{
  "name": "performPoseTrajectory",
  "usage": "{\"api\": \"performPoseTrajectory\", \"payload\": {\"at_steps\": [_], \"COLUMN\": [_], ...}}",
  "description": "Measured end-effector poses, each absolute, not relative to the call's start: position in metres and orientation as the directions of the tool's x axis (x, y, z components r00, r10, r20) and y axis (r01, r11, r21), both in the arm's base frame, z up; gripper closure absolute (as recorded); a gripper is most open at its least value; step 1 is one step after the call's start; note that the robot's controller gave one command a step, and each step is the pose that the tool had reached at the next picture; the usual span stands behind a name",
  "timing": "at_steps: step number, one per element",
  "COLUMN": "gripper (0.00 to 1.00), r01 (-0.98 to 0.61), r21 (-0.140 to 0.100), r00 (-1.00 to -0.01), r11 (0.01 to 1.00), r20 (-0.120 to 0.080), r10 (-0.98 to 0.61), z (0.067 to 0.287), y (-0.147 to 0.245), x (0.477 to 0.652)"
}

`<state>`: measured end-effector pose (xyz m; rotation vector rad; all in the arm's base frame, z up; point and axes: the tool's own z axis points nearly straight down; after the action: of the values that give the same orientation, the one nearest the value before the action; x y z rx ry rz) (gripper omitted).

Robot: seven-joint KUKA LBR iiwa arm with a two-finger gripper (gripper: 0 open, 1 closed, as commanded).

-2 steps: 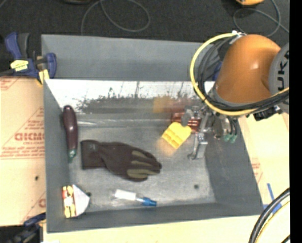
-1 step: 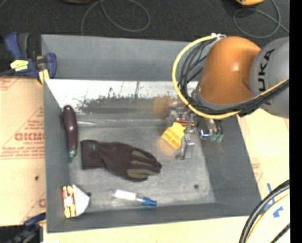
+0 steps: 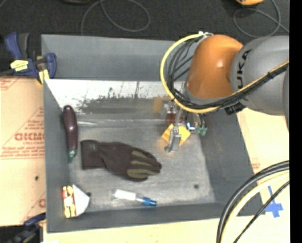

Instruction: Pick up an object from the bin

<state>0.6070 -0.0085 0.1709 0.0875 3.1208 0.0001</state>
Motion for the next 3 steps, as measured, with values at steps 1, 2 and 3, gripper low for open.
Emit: {"api": "performPoseTrajectory", "payload": {"at_steps": [1, 2, 3], "gripper": [0.00, 1.00, 0.00], "r01": [-0.082, -0.253, -0.253], "r21": [-0.005, -0.007, -0.006], "r00": [-0.997, -0.967, -0.967], "r11": [0.997, 0.967, 0.967], "r20": [-0.014, -0.013, -0.013], "r10": [-0.082, -0.253, -0.253], "z": [0.119, 0.076, 0.076], "y": [-0.029, -0.051, -0.051], "x": [0.623, 0.634, 0.634]}}
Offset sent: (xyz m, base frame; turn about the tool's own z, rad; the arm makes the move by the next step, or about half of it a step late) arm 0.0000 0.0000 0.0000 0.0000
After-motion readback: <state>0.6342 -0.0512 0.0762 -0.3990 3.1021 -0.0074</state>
